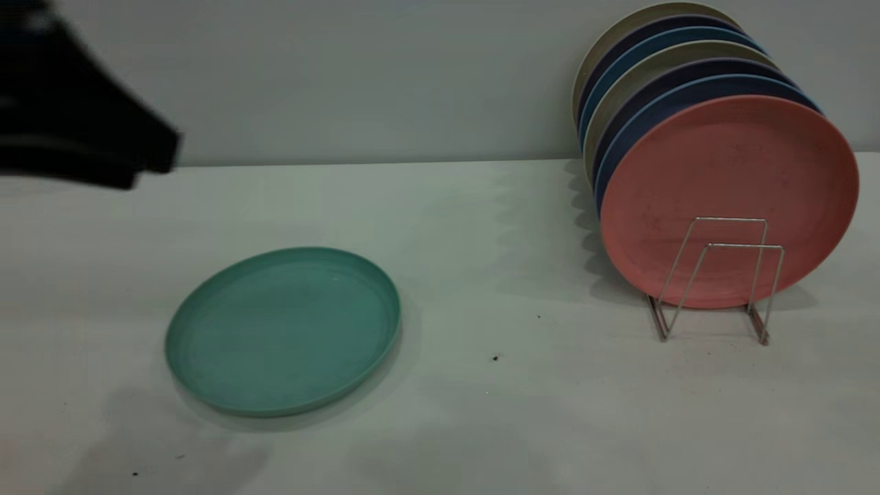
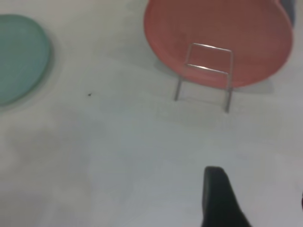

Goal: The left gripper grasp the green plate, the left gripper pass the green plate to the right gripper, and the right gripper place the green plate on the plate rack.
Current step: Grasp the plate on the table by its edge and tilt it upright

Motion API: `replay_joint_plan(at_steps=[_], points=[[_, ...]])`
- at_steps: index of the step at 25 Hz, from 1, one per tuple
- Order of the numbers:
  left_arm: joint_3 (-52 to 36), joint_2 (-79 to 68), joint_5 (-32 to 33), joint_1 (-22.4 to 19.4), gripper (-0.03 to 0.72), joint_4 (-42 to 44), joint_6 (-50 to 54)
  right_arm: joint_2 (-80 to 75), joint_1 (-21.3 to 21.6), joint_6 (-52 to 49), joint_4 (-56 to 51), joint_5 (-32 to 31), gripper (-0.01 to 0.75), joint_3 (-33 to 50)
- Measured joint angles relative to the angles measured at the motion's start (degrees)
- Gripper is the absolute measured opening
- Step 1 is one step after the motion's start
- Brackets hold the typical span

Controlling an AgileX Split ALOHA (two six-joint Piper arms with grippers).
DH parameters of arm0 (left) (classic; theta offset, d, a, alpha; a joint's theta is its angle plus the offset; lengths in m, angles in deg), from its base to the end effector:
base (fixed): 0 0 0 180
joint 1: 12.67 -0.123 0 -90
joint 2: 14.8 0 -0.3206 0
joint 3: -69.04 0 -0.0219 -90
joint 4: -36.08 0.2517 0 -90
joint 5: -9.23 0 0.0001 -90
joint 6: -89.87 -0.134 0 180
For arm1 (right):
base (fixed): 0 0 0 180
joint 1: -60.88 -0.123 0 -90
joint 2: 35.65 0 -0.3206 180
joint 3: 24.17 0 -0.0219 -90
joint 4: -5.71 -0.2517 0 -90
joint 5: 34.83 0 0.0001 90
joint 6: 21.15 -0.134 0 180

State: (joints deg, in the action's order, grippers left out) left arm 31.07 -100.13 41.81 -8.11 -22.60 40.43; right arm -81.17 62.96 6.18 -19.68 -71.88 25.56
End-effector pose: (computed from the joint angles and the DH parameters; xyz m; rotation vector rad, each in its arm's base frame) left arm 0.2642 -0.0830 0.2293 0.2028 2.4367 -0.6602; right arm 0.1289 0.0300 0.2680 -0.2263 2.2304 0.2136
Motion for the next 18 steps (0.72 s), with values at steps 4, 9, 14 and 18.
replay_joint_plan(at_steps=[4, 9, 14, 18], points=[[5.28, -11.63, 0.18, -4.95, 0.409, -1.66, -1.26, -3.99, 0.0, 4.19, -3.33, 1.62, 0.429, 0.0], [8.33, -22.05, 0.24, -13.56, 0.409, -2.34, -3.67, -6.01, 0.0, 6.33, -5.34, 2.08, 0.429, 0.0], [8.65, -31.65, 1.02, -19.55, 0.409, -8.1, -9.81, -6.01, 0.0, 7.11, -6.01, 3.13, 0.429, 0.0], [8.84, -39.54, 1.49, -20.07, 0.409, -15.69, -17.17, -6.06, 0.0, 7.16, -6.06, 3.83, 0.429, 0.0]])
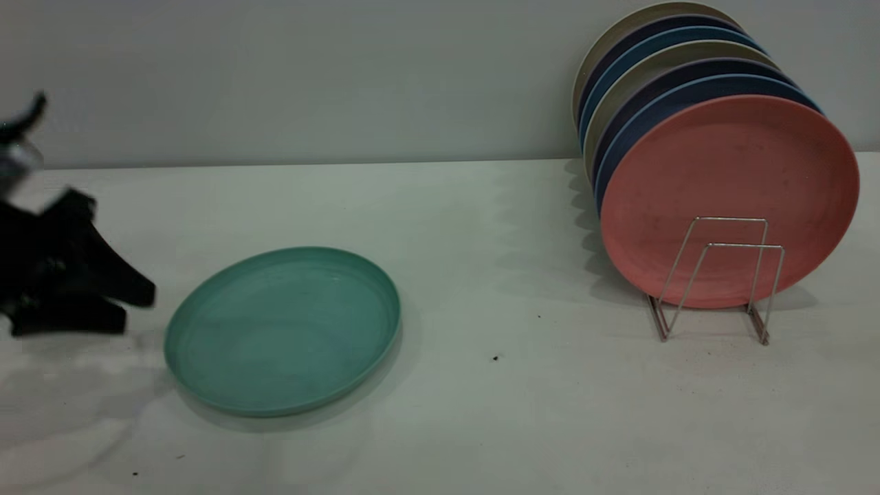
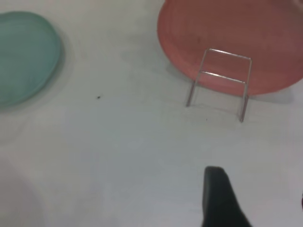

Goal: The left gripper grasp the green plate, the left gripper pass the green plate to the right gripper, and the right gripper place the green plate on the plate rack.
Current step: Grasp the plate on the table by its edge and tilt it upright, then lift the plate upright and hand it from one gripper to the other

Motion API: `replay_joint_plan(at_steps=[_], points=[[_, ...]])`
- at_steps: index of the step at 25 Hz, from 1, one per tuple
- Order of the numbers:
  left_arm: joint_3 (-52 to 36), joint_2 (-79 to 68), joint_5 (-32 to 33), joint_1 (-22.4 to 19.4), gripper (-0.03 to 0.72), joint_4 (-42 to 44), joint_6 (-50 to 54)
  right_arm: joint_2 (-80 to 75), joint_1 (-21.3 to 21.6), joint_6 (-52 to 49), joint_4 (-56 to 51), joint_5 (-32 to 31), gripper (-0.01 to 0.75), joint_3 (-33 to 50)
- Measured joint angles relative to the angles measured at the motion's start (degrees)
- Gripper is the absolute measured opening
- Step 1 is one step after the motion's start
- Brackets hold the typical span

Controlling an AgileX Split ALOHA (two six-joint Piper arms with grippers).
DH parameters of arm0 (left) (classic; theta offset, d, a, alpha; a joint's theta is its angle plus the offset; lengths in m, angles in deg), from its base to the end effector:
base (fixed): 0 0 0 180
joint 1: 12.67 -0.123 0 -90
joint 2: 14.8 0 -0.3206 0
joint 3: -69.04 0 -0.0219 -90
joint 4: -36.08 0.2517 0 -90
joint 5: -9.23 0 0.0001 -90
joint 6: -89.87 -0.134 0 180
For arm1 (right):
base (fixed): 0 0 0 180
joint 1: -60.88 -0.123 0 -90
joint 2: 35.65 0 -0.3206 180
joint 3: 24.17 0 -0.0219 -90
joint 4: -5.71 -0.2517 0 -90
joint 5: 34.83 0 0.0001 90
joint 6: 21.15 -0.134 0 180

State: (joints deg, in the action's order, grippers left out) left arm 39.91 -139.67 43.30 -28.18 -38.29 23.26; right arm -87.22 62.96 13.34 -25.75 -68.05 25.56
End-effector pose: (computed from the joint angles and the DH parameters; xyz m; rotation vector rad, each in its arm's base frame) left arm 0.3506 0.0222 0.0608 -0.3702 2.6985 -0.7584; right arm 0.1507 0.0329 0.2629 -0.2553 2.2390 0.2416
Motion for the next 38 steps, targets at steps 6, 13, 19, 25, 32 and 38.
replay_joint_plan(at_steps=[6, 13, 19, 25, 32, 38], points=[[0.07, -8.14, -0.87, 0.0, 0.409, -8.64, -7.23, -0.07, 0.0, 0.06, 0.0, 0.6, 0.429, 0.0], [1.93, -15.9, 2.92, 0.48, 0.382, -21.11, -16.57, -0.07, 0.0, 0.06, -0.05, 1.45, 0.429, 0.0], [2.38, -18.43, 5.64, 0.58, 0.172, -22.58, -17.02, -0.2, 0.0, 0.12, -0.22, 2.62, 0.429, 0.0], [3.15, -18.69, 5.65, 0.58, 0.018, -22.01, -18.09, -1.95, 0.0, 0.24, -1.42, 3.16, 0.429, 0.0], [3.33, -12.0, 2.99, 1.93, 0.018, -20.8, -20.55, -14.35, 0.0, 11.35, -16.37, 7.83, 0.429, 0.0], [4.48, -2.9, -2.87, 7.93, 0.016, -17.66, -19.09, -28.93, 0.0, 38.1, -45.28, 7.15, 0.429, -0.16]])
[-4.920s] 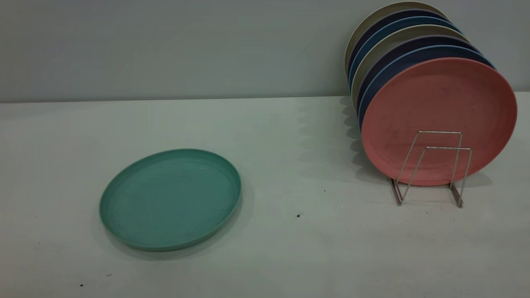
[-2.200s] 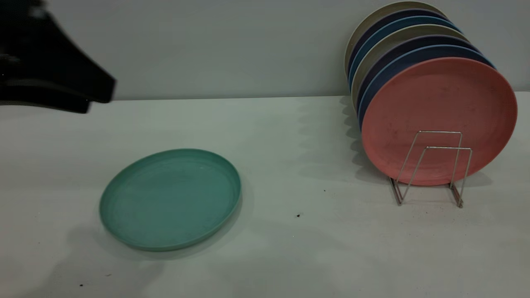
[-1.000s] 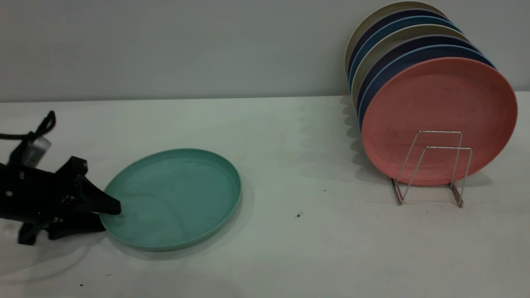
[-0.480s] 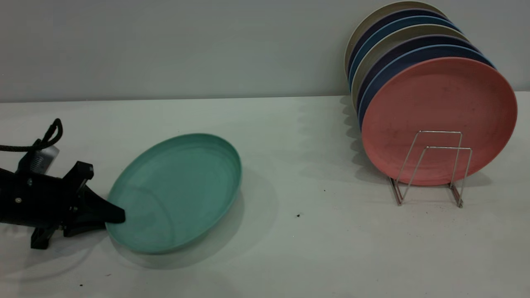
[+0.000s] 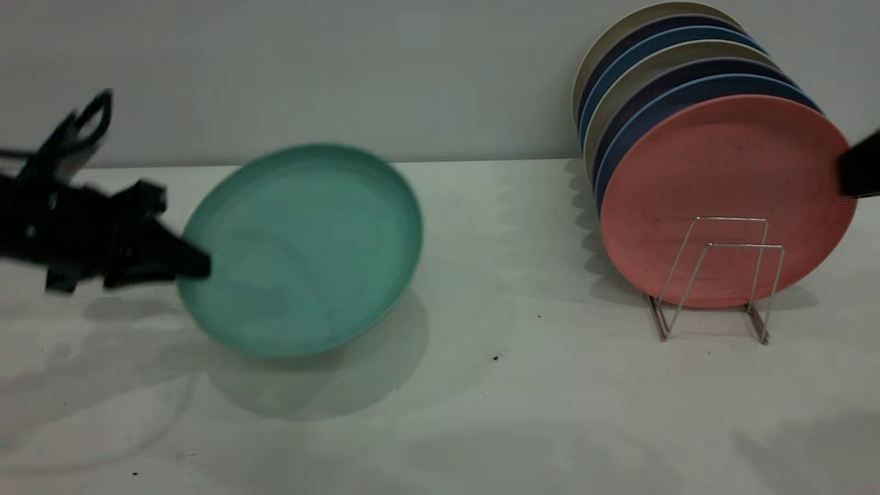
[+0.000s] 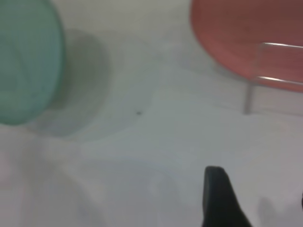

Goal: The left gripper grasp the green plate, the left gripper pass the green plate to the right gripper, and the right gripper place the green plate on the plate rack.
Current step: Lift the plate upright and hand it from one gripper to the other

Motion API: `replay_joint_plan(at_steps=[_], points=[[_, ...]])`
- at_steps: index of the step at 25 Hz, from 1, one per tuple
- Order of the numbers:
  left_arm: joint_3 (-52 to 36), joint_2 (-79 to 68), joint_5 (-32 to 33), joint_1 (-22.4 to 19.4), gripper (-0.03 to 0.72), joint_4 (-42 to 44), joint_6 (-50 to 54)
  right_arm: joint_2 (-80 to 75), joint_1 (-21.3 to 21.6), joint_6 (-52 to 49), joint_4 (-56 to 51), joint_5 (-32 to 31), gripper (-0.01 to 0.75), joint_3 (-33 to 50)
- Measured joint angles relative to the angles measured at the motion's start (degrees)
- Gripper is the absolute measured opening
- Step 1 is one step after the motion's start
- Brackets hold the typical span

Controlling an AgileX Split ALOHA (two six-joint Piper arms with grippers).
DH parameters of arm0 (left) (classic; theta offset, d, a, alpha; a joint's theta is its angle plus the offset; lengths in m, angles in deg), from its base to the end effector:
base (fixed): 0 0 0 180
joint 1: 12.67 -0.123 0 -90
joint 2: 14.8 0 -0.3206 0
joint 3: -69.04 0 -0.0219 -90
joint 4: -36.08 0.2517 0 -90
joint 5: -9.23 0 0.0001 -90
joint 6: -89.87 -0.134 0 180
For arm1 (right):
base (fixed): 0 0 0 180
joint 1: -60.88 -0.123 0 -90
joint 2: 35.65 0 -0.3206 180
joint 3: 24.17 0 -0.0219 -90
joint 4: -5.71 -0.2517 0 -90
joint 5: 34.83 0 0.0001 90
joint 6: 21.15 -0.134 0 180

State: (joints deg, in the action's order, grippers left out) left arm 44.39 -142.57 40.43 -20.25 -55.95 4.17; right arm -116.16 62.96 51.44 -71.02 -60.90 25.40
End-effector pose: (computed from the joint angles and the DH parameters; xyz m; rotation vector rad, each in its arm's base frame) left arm 0.3933 -0.0177 0.0631 -0.1351 2.5541 -0.7065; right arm 0.2391 0.0488 0.2061 -0.1118 2.3421 0.5297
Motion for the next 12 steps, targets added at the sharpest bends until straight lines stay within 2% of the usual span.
replay_joint_plan(at_steps=[3, 5, 12], points=[[0.66, 2.93, -1.98, 3.8, 0.016, 0.58, 2.15, -6.86, 0.0, 14.22, -15.0, -3.31, 0.429, -0.24], [1.13, 3.5, -2.42, 6.24, 0.016, 0.69, 3.9, -10.64, 0.0, 21.54, -21.23, -5.98, 0.429, -0.61], [1.42, 3.49, -4.15, 14.22, 0.016, 1.0, 7.1, -22.93, 0.0, 25.99, -24.57, -12.32, 0.429, -5.86]])
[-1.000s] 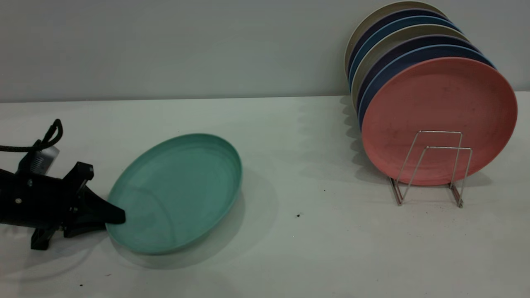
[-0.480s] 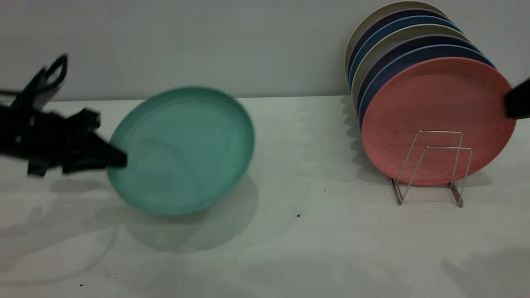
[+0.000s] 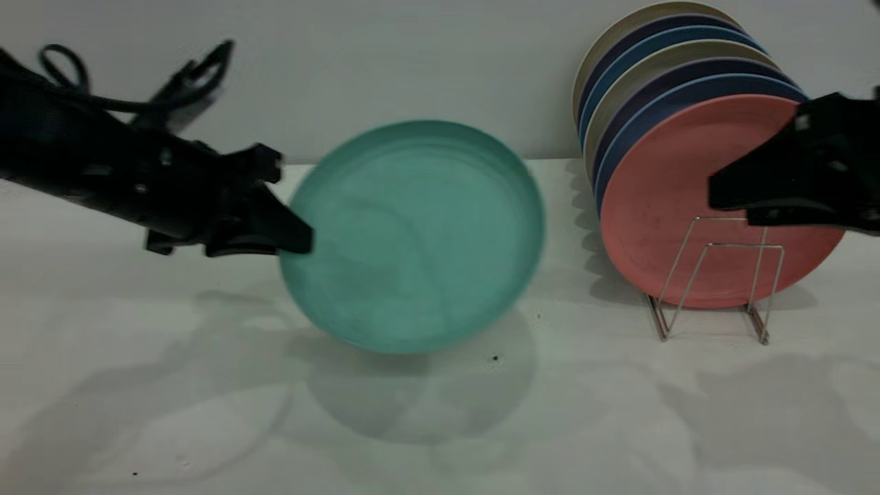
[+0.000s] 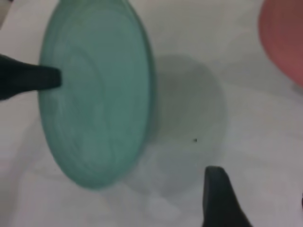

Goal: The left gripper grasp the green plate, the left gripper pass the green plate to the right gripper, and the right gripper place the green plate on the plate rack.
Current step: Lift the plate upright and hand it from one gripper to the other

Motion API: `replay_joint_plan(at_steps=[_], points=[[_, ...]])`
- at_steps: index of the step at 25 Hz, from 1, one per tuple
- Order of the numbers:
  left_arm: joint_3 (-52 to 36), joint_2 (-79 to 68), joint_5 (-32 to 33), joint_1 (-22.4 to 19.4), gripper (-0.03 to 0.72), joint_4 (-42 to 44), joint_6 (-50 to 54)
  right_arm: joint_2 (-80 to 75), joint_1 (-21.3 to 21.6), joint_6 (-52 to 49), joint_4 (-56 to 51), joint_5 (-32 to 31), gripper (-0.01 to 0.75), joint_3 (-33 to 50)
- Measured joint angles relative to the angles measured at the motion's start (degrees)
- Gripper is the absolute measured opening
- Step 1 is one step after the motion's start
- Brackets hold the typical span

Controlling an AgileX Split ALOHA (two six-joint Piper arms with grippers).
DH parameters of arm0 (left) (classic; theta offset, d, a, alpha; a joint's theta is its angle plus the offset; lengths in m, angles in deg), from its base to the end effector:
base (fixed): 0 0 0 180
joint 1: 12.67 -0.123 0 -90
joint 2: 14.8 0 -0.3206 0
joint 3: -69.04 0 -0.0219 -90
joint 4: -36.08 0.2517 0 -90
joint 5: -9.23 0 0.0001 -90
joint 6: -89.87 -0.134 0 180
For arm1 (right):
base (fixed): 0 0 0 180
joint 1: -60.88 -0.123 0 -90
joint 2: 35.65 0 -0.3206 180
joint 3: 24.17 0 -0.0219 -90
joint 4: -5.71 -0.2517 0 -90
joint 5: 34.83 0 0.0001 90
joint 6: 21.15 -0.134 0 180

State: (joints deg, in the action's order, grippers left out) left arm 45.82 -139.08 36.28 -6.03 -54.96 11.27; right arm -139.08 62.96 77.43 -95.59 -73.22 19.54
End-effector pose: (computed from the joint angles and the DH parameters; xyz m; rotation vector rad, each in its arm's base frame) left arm 0.3896 -0.1068 0.0874 0.0499 2.5637 -0.7330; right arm 0.3029 0.0707 0.1560 -0.1413 2.3327 0.8147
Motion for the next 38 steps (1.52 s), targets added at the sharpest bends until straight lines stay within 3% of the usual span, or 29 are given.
replay_joint_plan(at_steps=[12, 17, 24, 32, 35, 38], points=[[0.0, 0.0, -0.97, 6.78, 0.016, -4.49, 1.65, -7.81, 0.0, 0.4, -0.18, -6.94, 0.429, -3.12], [0.0, 0.0, -1.03, 8.84, 0.016, -6.0, 1.82, -7.95, -3.3, 0.49, -0.19, -7.83, 0.429, -3.33], [0.0, 0.0, 0.91, 10.8, 0.016, -7.45, 1.77, -8.06, -9.07, 0.92, -0.31, -0.19, 0.429, -3.46], [0.0, 0.0, 2.84, 10.91, 0.016, -7.52, 1.81, -8.06, -9.13, 0.94, -0.37, 2.8, 0.426, -4.43], [0.0, 0.0, 3.68, 10.91, 0.016, -7.52, 1.74, -8.06, -9.13, 0.83, -0.37, 2.8, 0.364, -4.61], [0.0, 0.0, 3.73, 10.91, 0.018, -7.52, 1.55, -8.06, -9.13, 0.58, -0.42, 2.68, 0.177, -4.61]])
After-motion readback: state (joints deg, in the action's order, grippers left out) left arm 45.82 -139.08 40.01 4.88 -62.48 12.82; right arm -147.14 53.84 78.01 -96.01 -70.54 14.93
